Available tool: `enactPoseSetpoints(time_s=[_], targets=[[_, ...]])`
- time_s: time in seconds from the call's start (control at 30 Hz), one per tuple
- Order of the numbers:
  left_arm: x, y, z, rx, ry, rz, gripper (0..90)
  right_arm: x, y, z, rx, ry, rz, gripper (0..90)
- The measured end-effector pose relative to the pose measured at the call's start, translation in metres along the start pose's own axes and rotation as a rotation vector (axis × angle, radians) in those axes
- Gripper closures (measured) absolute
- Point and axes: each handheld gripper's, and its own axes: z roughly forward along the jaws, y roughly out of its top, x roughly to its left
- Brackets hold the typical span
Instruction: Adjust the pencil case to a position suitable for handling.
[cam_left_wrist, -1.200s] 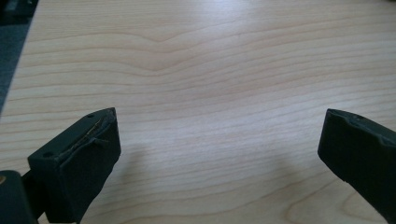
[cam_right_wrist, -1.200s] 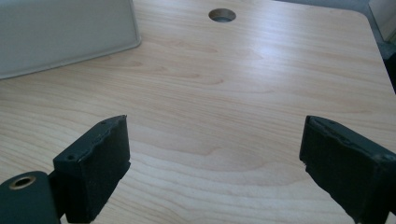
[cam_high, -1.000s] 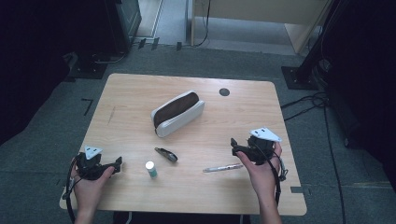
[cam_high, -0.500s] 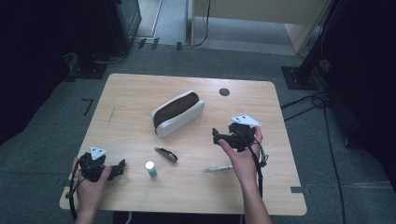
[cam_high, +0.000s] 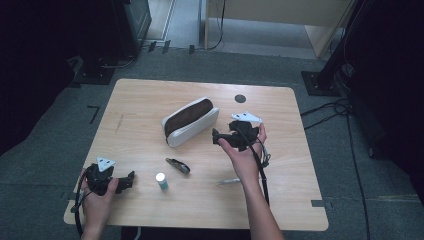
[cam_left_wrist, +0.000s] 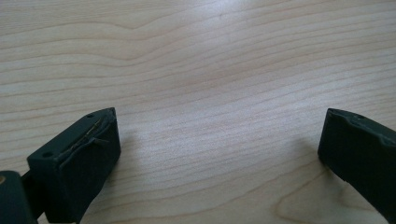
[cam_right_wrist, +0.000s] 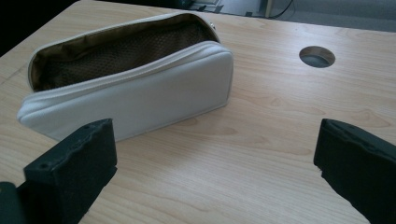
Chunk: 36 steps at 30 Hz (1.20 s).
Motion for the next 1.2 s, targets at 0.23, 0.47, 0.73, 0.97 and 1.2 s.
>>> enactPoseSetpoints(time_s=[0.23, 0.47, 0.73, 0.97, 1.2], targets=[[0.0, 0.0, 0.0, 0.002, 0.0, 0.002, 0.0, 0.009, 0.009, 0.016, 0.001, -0.042, 0.018, 0.0], [0.0, 0.0, 0.0, 0.002, 0.0, 0.002, 0.0, 0.016, 0.015, 0.032, 0.019, -0.059, 0.025, 0.0], [0.0, 0.0, 0.0, 0.001, 0.0, 0.002, 0.0, 0.026, 0.018, 0.049, 0.035, -0.084, 0.012, 0.0], [0.0, 0.0, 0.0, 0.001, -0.005, 0.007, 0.0, 0.028, 0.021, 0.061, 0.048, -0.08, 0.03, 0.0], [0.0, 0.0, 0.0, 0.001, -0.005, 0.006, 0.0, 0.035, 0.025, 0.069, 0.053, -0.072, 0.044, 0.0]])
